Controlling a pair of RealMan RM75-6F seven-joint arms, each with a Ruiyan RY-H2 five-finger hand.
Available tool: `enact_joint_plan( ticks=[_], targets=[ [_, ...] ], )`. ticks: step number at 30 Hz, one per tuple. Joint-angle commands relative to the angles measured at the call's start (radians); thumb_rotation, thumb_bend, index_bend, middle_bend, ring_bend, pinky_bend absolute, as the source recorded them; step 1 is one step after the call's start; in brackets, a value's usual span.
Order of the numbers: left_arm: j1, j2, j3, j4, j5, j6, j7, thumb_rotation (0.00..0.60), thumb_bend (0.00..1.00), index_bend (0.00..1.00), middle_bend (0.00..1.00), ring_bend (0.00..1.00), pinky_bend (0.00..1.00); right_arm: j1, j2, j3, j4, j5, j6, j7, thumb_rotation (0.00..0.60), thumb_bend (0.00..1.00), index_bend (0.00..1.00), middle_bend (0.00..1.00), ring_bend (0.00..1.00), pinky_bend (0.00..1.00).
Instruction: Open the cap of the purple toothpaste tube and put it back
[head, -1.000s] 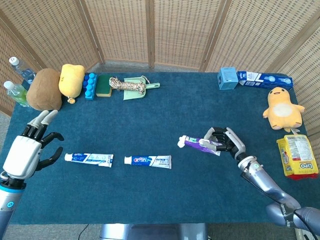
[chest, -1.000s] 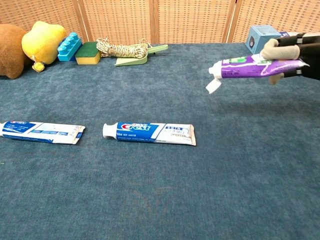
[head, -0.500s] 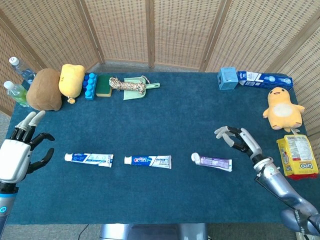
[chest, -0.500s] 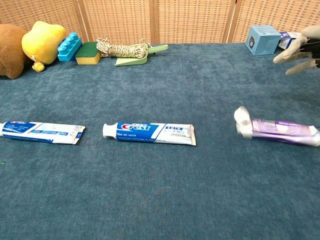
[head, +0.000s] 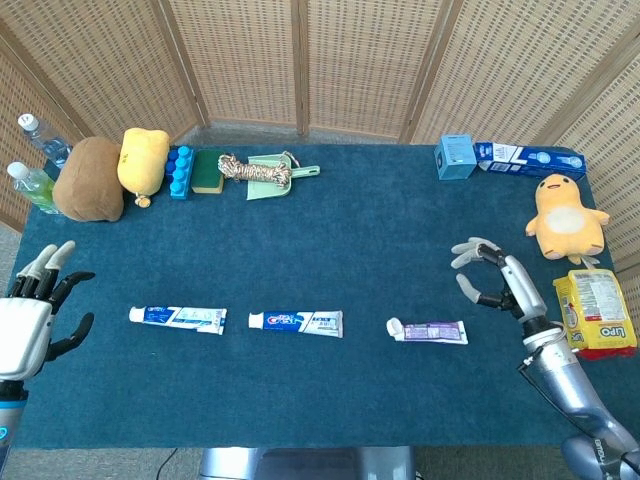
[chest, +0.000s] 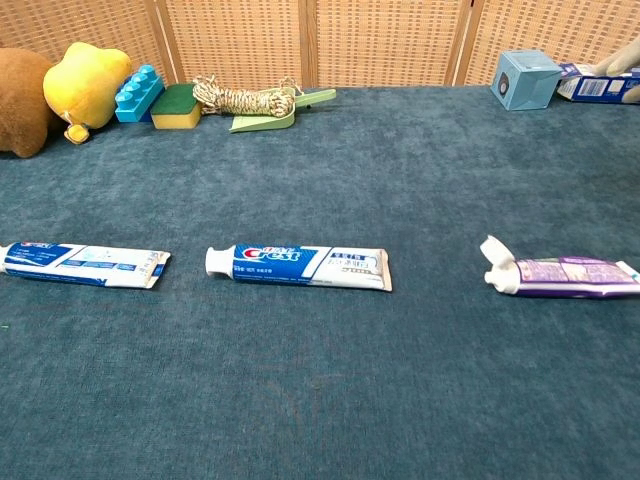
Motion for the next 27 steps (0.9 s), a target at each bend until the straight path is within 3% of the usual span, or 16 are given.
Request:
enact_joint_plan(
  ticks=[1, 4, 17, 27],
  targets=[
    [0.019, -0.001, 0.013, 0.003, -0.007, -0.001, 0.003, 0.6, 0.33, 0.24, 0.08, 0.0, 0.12, -0.049, -0.01, 0.007, -0.059, -0.008, 0.096, -0.186, 0.546, 0.41, 0.44, 0.31, 0.14, 0.25],
    [0.044, -0.003, 0.028, 0.009, -0.01, 0.006, 0.018, 0.6, 0.33, 0.24, 0.1, 0.01, 0.12, -0.076, -0.014, 0.002, -0.082, -0.025, 0.154, -0.308, 0.598, 0.41, 0.45, 0.32, 0.14, 0.25],
    [0.128, -0.014, 0.075, -0.008, -0.033, 0.02, 0.123, 0.6, 0.33, 0.24, 0.1, 0.01, 0.12, -0.153, -0.007, -0.046, -0.143, -0.045, 0.252, -0.908, 0.6, 0.4, 0.47, 0.33, 0.15, 0.25],
    [0.142, 0.012, 0.063, -0.041, -0.044, 0.012, 0.152, 0.6, 0.33, 0.24, 0.11, 0.01, 0.11, -0.187, 0.008, -0.062, -0.193, -0.042, 0.247, -0.979, 0.6, 0.4, 0.47, 0.33, 0.15, 0.25]
  ],
)
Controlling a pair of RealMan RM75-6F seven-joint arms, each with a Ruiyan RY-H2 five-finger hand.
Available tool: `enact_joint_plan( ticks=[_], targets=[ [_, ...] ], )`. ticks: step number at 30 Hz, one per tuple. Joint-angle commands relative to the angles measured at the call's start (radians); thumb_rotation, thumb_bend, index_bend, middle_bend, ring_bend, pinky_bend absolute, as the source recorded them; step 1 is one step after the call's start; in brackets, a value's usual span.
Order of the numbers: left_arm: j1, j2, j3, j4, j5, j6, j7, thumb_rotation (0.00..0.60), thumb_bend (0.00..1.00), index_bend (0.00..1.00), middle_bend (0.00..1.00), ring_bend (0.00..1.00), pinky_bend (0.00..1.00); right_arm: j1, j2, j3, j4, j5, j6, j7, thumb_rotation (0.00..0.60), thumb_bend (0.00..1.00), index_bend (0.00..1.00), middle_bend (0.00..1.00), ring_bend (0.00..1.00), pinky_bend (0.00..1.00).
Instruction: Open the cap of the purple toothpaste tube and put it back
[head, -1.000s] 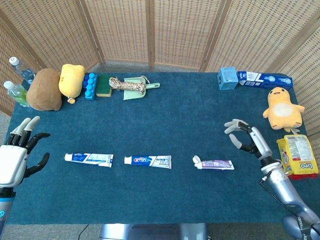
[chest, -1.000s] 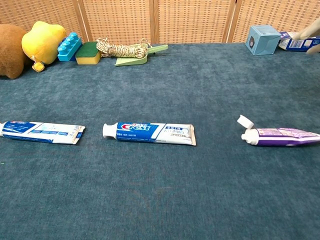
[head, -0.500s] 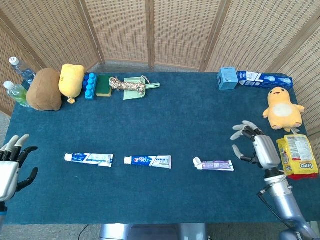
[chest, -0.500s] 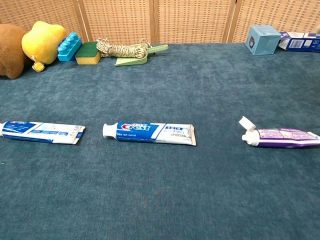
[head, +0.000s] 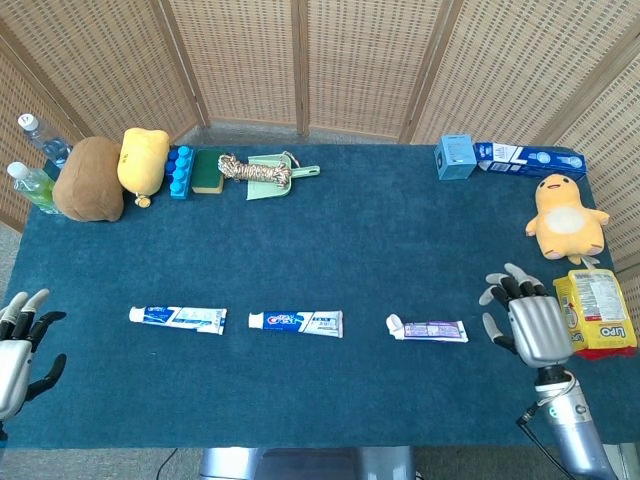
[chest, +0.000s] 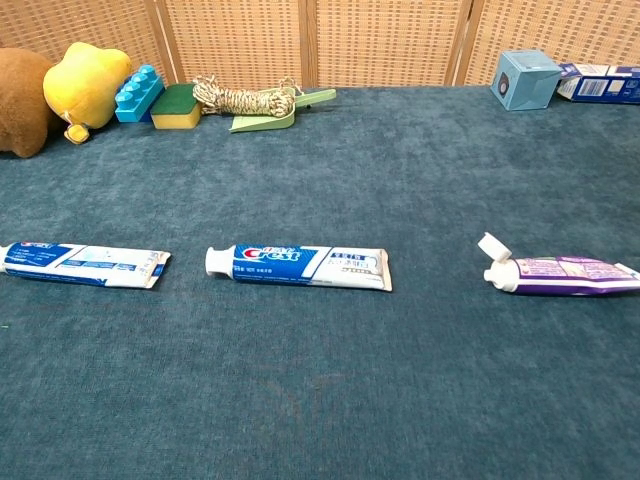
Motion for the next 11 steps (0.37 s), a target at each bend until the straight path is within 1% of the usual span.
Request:
enact_joint_plan(
  ticks=[1, 11],
  targets=[
    [0.002, 0.005, -0.007, -0.006, -0.005, -0.003, 0.018, 0.6, 0.33, 0.24, 0.11, 0.01, 0.11, -0.01, 0.007, -0.004, -0.006, 0.003, -0.006, -0.001, 0.6, 0.4, 0.47, 0.33, 0.15, 0.25],
    [-0.013, -0.005, -0.026, -0.005, -0.029, -0.05, 0.029, 0.6, 0.33, 0.24, 0.11, 0.01, 0.1, -0.022, 0.01, 0.006, -0.016, 0.029, -0.033, 0.0, 0.6, 0.4, 0.47, 0.33, 0.15, 0.25]
  ],
)
